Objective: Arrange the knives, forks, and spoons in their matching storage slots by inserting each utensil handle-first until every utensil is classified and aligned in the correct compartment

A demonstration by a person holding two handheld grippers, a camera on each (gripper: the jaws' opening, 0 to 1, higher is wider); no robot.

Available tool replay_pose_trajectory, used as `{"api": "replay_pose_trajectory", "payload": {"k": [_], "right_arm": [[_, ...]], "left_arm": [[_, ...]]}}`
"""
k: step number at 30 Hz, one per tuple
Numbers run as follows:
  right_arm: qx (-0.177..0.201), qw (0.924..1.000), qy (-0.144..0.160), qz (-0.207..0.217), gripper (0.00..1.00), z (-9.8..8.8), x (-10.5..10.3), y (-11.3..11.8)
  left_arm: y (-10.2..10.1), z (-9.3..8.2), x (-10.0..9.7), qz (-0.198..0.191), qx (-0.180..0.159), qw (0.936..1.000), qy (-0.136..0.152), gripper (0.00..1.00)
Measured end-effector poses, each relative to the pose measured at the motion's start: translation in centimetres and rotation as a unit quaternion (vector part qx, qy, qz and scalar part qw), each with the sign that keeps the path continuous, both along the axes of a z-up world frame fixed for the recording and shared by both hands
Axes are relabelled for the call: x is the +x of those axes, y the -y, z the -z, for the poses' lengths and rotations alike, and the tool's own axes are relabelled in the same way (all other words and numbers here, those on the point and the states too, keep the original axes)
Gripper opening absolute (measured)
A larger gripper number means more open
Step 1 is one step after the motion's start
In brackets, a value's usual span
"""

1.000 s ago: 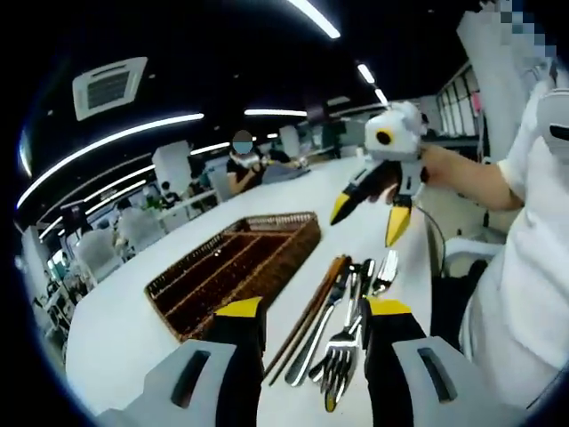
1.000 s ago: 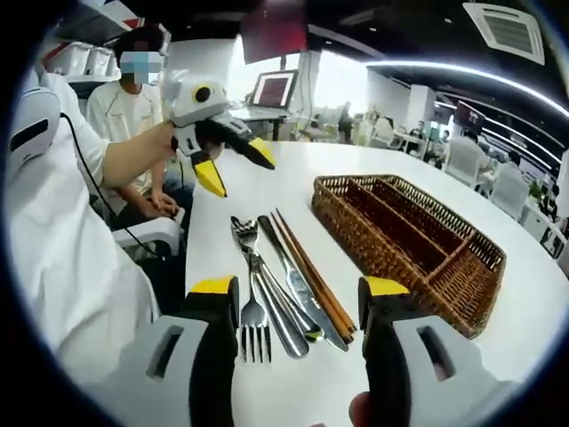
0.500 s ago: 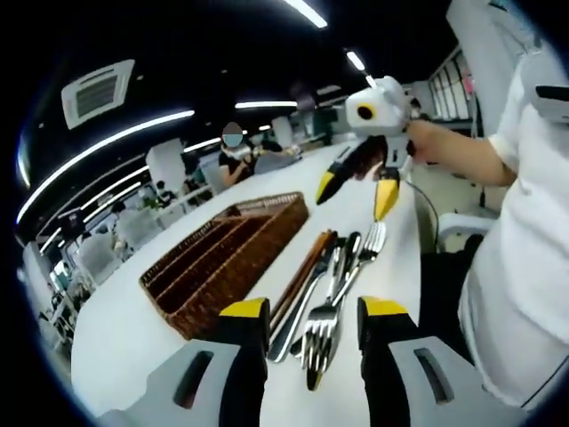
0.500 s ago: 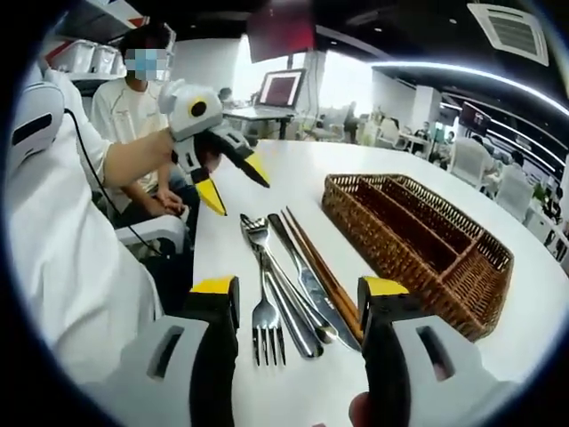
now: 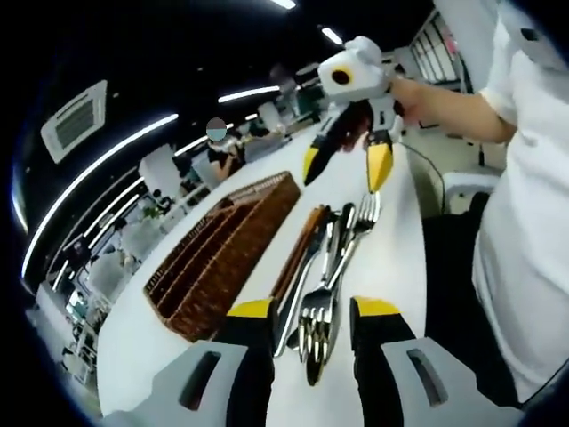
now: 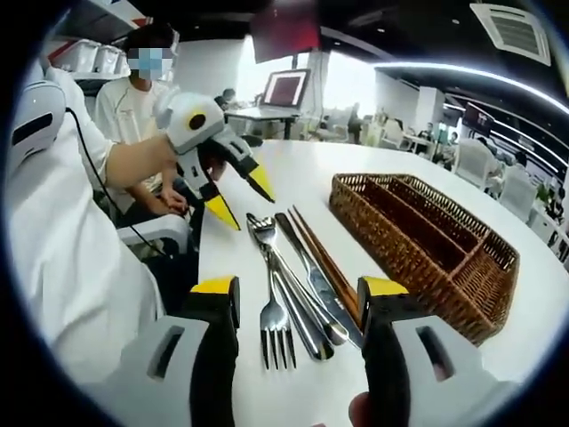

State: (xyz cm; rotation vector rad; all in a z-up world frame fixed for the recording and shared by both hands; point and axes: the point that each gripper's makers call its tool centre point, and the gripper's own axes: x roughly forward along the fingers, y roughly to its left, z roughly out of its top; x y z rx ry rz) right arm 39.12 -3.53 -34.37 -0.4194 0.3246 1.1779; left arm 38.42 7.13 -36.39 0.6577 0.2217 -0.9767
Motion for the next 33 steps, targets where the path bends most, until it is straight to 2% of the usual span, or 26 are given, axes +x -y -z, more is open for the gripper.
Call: {"api": "replay_pose_trajectory", "payload": {"k": [11, 15, 20, 26, 29, 33], "right_arm": [[0.01, 0.9999, -0.002, -0.005, 0.54, 0.3, 0.0, -0.3], [0.01, 0.9999, -0.002, -0.009, 0.54, 0.6, 0.0, -0.5], [0.012, 0.9998, -0.005, -0.012, 0.54, 0.8, 0.0, -0.7], [0.014, 0.9998, -0.009, -0.014, 0.54, 1.1, 0.1, -0.8], [0.013, 0.9997, -0.01, -0.016, 0.54, 1.2, 0.1, -0.9], [0.013, 0.9997, -0.011, -0.018, 0.54, 1.2, 0.1, -1.0]], "left_arm": [[0.3, 1.4, 0.3, -0.004, 0.053, 0.9985, 0.01, 0.24], [0.6, 1.5, 0.1, 0.004, 0.056, 0.9984, 0.008, 0.21], [0.5, 2.4, 0.1, 0.006, 0.1, 0.9949, 0.015, 0.19], [0.4, 2.2, 0.2, 0.006, 0.104, 0.9944, 0.017, 0.16], [0.3, 2.1, 0.2, 0.01, 0.113, 0.9936, 0.007, 0.11], [0.3, 2.1, 0.3, 0.011, 0.115, 0.9933, -0.001, 0.11]]}}
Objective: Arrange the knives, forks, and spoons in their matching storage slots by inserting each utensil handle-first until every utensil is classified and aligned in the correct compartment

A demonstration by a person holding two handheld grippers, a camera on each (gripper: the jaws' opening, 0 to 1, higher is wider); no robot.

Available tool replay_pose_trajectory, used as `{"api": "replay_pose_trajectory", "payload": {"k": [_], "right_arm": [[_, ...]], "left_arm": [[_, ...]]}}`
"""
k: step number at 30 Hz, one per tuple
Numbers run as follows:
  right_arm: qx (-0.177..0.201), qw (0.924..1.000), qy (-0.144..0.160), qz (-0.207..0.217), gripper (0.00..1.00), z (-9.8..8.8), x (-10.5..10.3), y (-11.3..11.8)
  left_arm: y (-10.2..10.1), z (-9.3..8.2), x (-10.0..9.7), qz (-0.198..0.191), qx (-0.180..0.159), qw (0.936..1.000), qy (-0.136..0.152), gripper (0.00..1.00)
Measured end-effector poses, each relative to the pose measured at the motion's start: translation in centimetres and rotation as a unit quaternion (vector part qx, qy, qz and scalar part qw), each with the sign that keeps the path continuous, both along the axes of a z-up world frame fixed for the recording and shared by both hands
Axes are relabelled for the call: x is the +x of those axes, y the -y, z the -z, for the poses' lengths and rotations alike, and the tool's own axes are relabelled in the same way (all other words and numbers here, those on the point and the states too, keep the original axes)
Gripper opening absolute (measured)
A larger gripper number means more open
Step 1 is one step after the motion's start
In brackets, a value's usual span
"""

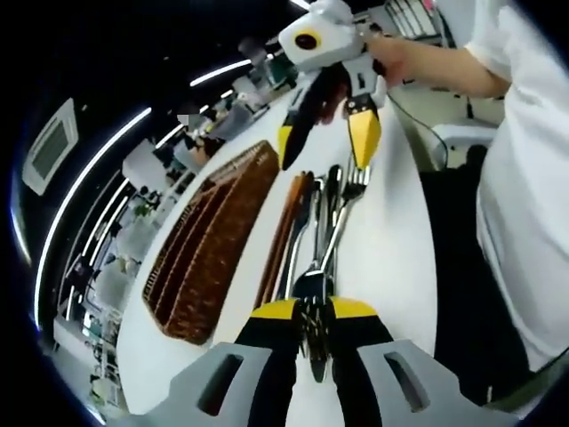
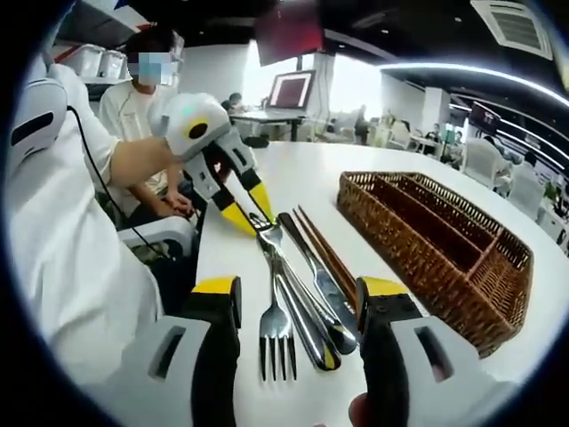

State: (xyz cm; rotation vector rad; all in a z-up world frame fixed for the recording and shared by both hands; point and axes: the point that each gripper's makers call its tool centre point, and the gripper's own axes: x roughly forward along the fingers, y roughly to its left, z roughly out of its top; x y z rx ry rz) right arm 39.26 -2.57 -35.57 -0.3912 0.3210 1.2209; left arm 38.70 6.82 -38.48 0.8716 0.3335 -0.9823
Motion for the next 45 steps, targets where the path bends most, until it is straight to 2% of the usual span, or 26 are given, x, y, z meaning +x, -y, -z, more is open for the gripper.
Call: {"api": "replay_pose_trajectory", "payload": {"k": [10, 18, 21, 27, 31, 34, 36, 39, 43, 44, 45], "right_arm": [[-0.009, 0.9999, 0.004, -0.007, 0.53, 0.3, 0.1, -0.7], [-0.02, 0.9996, 0.011, -0.018, 0.53, 0.3, 0.0, -1.5], [-0.039, 0.9985, 0.03, -0.026, 0.51, 0.5, 0.1, -1.9], [-0.062, 0.9948, 0.062, -0.051, 0.46, 0.3, -0.3, -3.1], [-0.08, 0.9895, 0.102, -0.065, 0.39, -0.1, -0.2, -3.9], [-0.087, 0.987, 0.115, -0.072, 0.32, -0.1, -0.3, -4.5], [-0.099, 0.984, 0.125, -0.078, 0.31, 0.1, -0.3, -5.0], [-0.136, 0.9717, 0.168, -0.095, 0.29, 0.7, -0.3, -5.6], [-0.173, 0.9584, 0.202, -0.103, 0.26, 1.7, -0.3, -6.2], [-0.176, 0.9576, 0.203, -0.105, 0.25, 1.9, -0.4, -6.4], [-0.182, 0.9546, 0.21, -0.107, 0.24, 2.1, -0.4, -6.6]], "left_arm": [[-0.2, 0.0, 0.1, 0.0, 0.003, 0.9996, -0.026, 0.1], [-0.5, -0.4, 0.0, -0.008, -0.014, 0.9977, -0.066, 0.1], [-0.4, -0.6, -0.1, -0.01, -0.031, 0.9948, -0.097, 0.09], [-0.5, -0.9, 0.5, -0.022, -0.045, 0.9906, -0.128, 0.09], [-0.3, -1.0, 0.4, -0.022, -0.054, 0.9876, -0.146, 0.08], [-0.3, -1.0, 0.4, -0.025, -0.054, 0.9863, -0.154, 0.08], [-0.3, -1.0, 0.4, -0.028, -0.057, 0.9846, -0.163, 0.08], [-0.2, -1.1, 0.5, -0.035, -0.07, 0.9798, -0.184, 0.08], [-0.2, -1.2, 0.7, -0.044, -0.077, 0.976, -0.199, 0.07], [-0.3, -1.2, 0.8, -0.048, -0.078, 0.9752, -0.201, 0.06], [-0.3, -1.3, 0.9, -0.049, -0.079, 0.9749, -0.202, 0.01]]}}
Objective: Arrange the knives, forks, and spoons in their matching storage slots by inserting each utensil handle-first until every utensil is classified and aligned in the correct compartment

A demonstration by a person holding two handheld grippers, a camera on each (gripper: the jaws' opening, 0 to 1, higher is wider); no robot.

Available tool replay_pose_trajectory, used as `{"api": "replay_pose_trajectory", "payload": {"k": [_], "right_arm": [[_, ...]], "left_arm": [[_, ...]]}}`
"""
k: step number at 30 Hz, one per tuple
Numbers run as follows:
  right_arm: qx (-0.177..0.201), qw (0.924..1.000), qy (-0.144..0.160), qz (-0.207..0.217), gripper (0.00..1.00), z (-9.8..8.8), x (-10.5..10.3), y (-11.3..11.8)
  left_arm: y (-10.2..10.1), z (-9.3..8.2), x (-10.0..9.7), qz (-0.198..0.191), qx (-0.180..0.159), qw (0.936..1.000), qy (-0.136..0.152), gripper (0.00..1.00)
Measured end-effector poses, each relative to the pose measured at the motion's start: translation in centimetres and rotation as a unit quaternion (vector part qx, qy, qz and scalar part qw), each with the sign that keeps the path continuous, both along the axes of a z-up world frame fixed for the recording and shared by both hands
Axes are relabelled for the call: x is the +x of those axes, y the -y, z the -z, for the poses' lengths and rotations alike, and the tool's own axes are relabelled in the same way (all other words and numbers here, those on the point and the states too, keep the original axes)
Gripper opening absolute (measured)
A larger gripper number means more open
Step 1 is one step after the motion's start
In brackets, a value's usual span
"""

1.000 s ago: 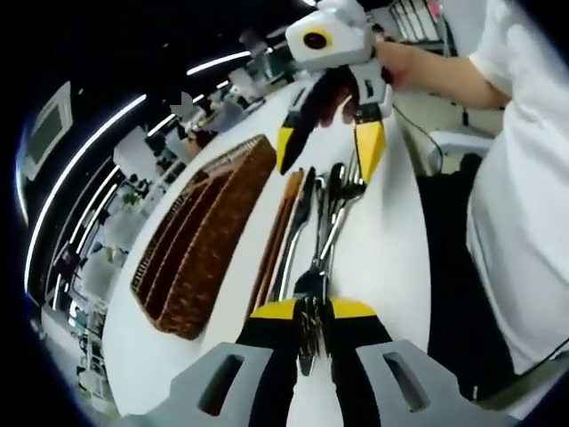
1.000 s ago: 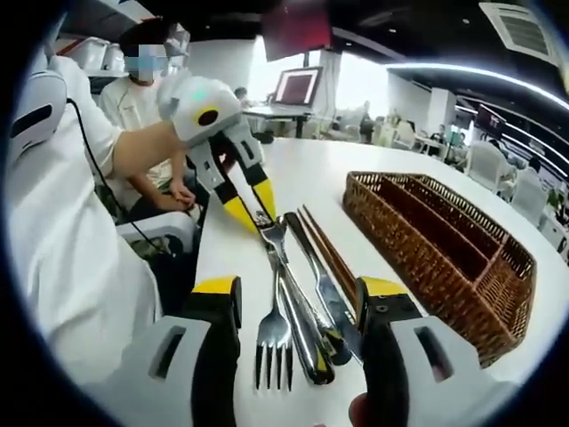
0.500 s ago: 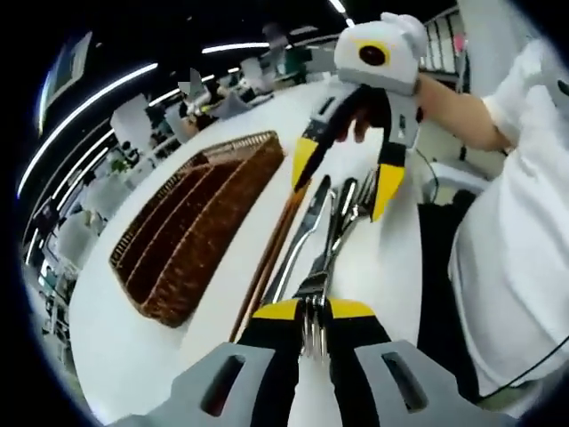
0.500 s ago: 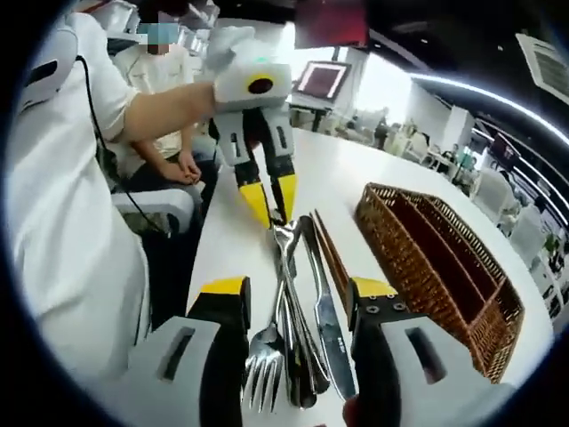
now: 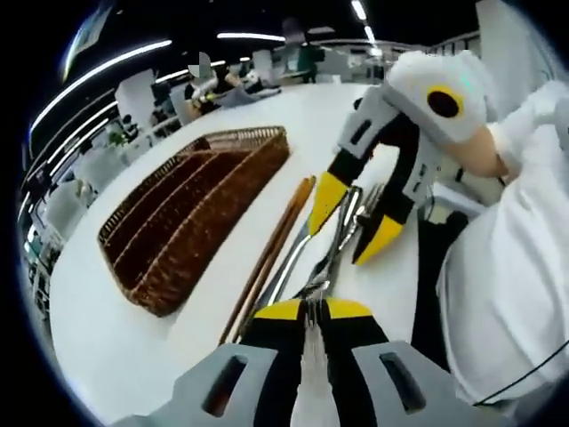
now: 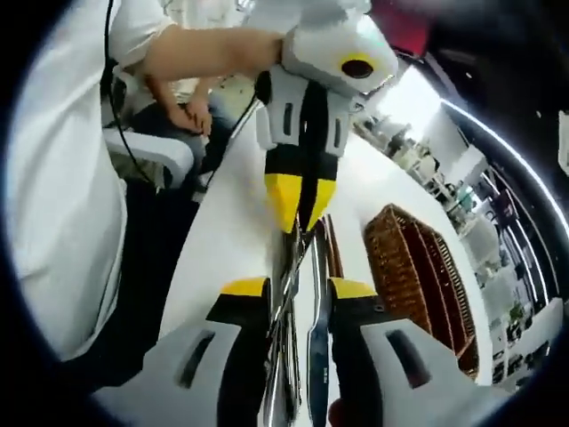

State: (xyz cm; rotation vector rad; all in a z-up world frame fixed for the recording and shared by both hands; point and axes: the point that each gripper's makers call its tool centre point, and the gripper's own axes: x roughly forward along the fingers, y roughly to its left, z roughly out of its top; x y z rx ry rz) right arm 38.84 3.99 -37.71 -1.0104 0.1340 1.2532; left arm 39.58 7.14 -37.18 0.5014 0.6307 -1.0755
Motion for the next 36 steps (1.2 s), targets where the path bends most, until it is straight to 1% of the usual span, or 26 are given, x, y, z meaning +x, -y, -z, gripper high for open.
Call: {"api": "replay_pose_trajectory", "payload": {"k": [1, 3, 4, 7, 11, 12, 13, 14, 15, 17, 21, 23, 27, 29, 31, 36], "right_arm": [[-0.004, 1.0, 0.008, 0.0, 0.22, 0.1, 0.1, -0.1], [-0.007, 0.9999, 0.01, 0.002, 0.2, 0.2, 0.1, -0.3], [-0.007, 0.9999, 0.009, 0.003, 0.2, 0.3, 0.1, -0.4], [-0.024, 0.9996, 0.012, 0.006, 0.18, 0.9, 0.3, -0.2], [-0.02, 0.9997, 0.007, 0.015, 0.15, 0.6, 0.6, -0.1], [-0.019, 0.9997, 0.006, 0.014, 0.15, 0.5, 0.6, -0.1], [-0.016, 0.9998, -0.002, 0.014, 0.14, 0.5, 0.5, -0.1], [-0.014, 0.9998, -0.007, 0.015, 0.14, 0.5, 0.4, -0.1], [-0.014, 0.9998, -0.006, 0.014, 0.14, 0.5, 0.4, -0.1], [-0.017, 0.9997, 0.0, 0.015, 0.14, 0.4, 0.5, -0.1], [-0.014, 0.9998, 0.0, 0.016, 0.15, 0.2, 0.5, 0.0], [-0.011, 0.9998, -0.002, 0.017, 0.15, 0.1, 0.5, 0.1], [-0.003, 0.9998, -0.008, 0.018, 0.15, -0.3, 0.6, 0.4], [-0.001, 0.9998, -0.01, 0.019, 0.15, -0.5, 0.7, 0.6], [0.0, 0.9997, -0.01, 0.022, 0.15, -0.7, 0.9, 0.8], [0.0, 0.9995, -0.014, 0.028, 0.15, -0.7, 1.5, 1.3]], "left_arm": [[-0.1, 0.1, 0.1, -0.003, -0.001, 1.0, -0.009, 0.01], [0.0, -0.2, 0.2, -0.002, -0.012, 0.9998, -0.015, 0.01], [0.0, -0.2, 0.4, -0.004, -0.013, 0.9998, -0.017, 0.01], [-0.2, 0.0, 0.6, -0.008, -0.008, 0.9998, -0.014, 0.01], [-0.2, -0.1, 0.6, -0.007, -0.011, 0.9997, -0.02, 0.01], [-0.2, -0.1, 0.7, -0.008, -0.017, 0.9995, -0.026, 0.01], [0.0, -0.3, 0.5, -0.01, -0.033, 0.9985, -0.044, 0.01], [0.1, -0.4, 0.5, -0.012, -0.043, 0.9975, -0.054, 0.01], [-0.1, -0.3, 0.7, -0.017, -0.049, 0.9963, -0.068, 0.01], [-0.4, -0.1, 1.3, -0.022, -0.047, 0.9959, -0.074, 0.01], [-0.4, 0.3, 1.8, -0.03, -0.048, 0.9946, -0.087, 0.01], [-0.2, 0.5, 1.8, -0.031, -0.054, 0.9928, -0.102, 0.01], [0.0, 0.7, 2.2, -0.037, -0.064, 0.991, -0.112, 0.02], [0.1, 0.6, 2.2, -0.041, -0.077, 0.9884, -0.124, 0.04], [0.1, 0.6, 2.3, -0.041, -0.078, 0.9887, -0.121, 0.05], [0.0, 0.7, 2.7, -0.049, -0.078, 0.9879, -0.125, 0.05]]}}
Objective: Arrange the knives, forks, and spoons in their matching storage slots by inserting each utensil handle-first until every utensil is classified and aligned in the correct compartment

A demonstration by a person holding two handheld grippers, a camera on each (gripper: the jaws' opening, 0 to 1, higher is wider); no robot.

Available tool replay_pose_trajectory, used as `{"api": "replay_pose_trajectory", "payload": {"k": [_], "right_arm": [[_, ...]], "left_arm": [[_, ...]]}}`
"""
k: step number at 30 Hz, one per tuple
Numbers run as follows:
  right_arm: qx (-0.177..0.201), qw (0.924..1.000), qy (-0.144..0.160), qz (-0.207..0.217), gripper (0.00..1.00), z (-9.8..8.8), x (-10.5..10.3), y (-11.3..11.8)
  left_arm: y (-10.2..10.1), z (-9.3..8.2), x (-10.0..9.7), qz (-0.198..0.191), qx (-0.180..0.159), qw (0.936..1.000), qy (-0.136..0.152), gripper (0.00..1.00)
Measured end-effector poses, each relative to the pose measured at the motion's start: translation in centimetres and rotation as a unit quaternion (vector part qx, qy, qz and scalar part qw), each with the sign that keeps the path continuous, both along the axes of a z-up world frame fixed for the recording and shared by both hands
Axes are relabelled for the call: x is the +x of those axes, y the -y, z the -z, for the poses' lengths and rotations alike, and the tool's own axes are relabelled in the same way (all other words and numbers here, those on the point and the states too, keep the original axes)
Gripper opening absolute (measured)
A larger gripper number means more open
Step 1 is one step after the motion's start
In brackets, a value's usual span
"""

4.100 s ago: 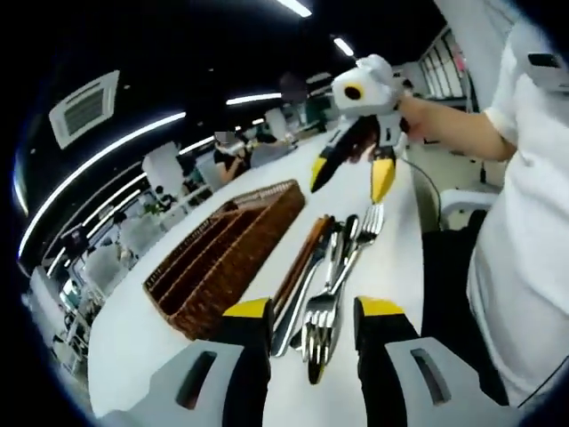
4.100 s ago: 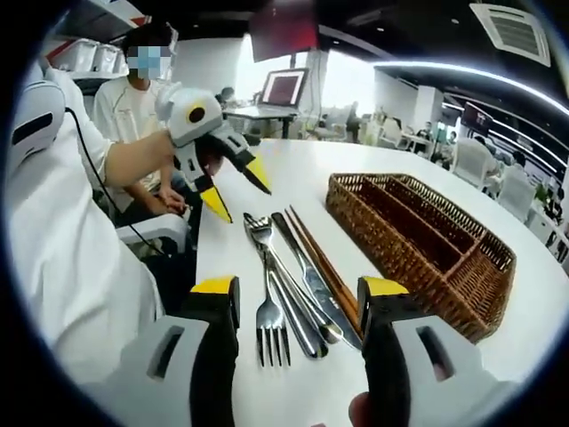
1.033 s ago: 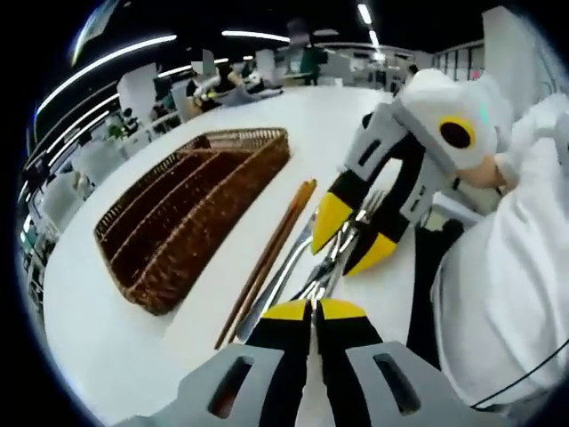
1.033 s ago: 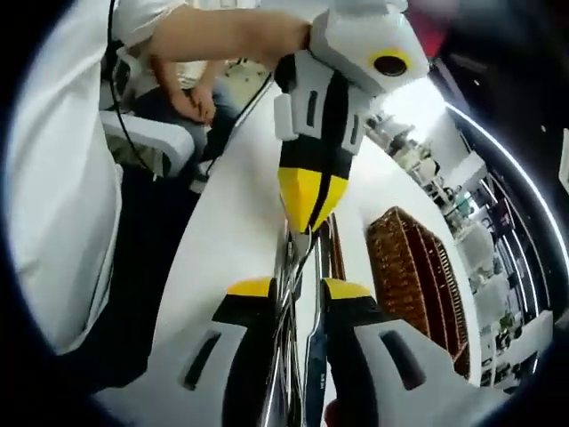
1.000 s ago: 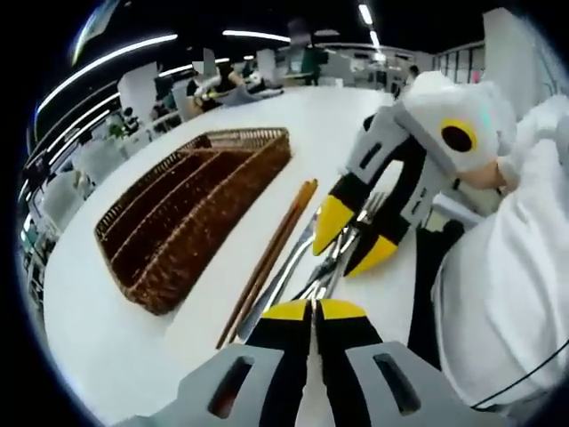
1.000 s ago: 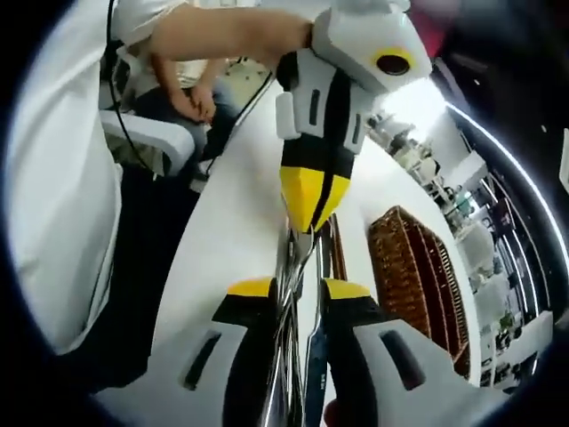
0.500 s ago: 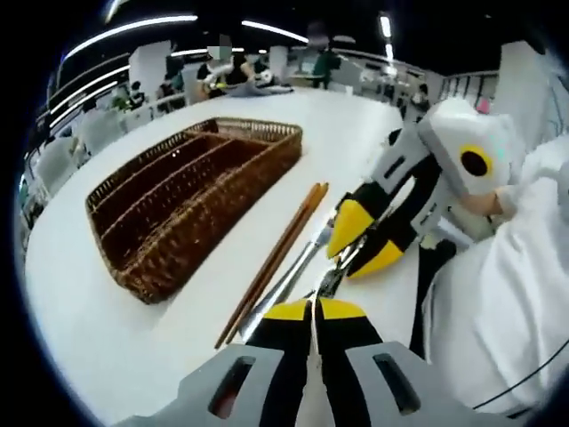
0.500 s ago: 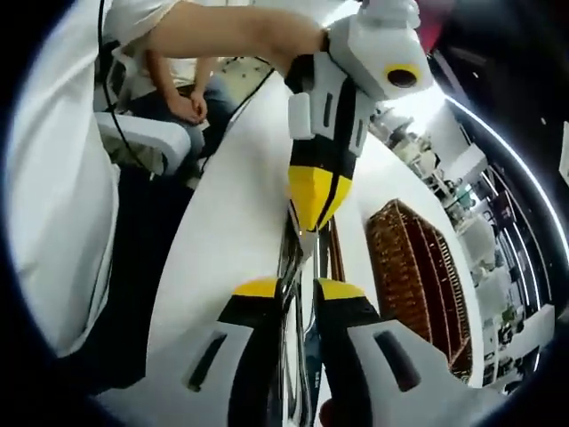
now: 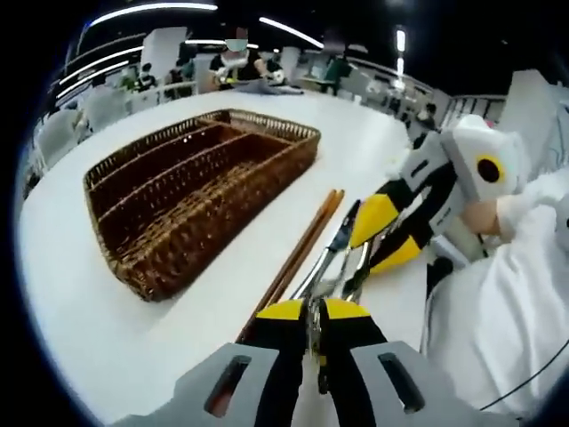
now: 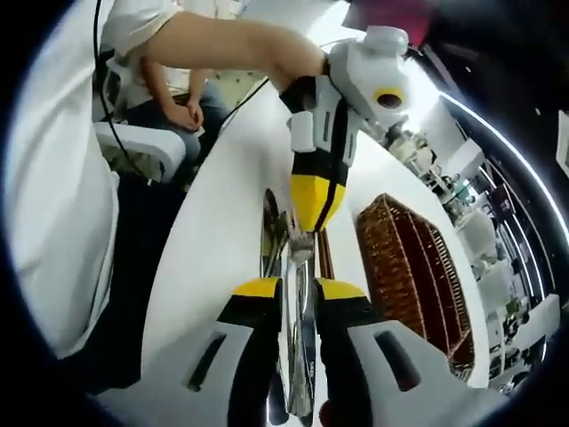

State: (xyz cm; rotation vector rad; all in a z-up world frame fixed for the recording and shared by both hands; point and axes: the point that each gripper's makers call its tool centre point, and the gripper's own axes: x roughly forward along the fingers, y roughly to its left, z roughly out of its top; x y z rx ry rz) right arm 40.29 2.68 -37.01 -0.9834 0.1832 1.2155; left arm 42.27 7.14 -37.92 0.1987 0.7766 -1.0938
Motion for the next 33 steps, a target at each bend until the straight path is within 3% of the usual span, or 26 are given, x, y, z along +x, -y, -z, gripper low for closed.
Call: {"api": "replay_pose_trajectory", "payload": {"k": [16, 33], "right_arm": [[-0.014, 0.9998, -0.017, 0.003, 0.15, 0.6, 1.0, 0.8], [-0.043, 0.9978, -0.048, -0.015, 0.15, 1.4, 1.0, 0.9]], "left_arm": [[-0.2, 0.1, 0.2, 0.0, -0.002, 1.0, 0.01, 0.08], [-0.1, -2.5, -0.1, -0.006, -0.03, 0.9944, 0.101, 0.26]]}}
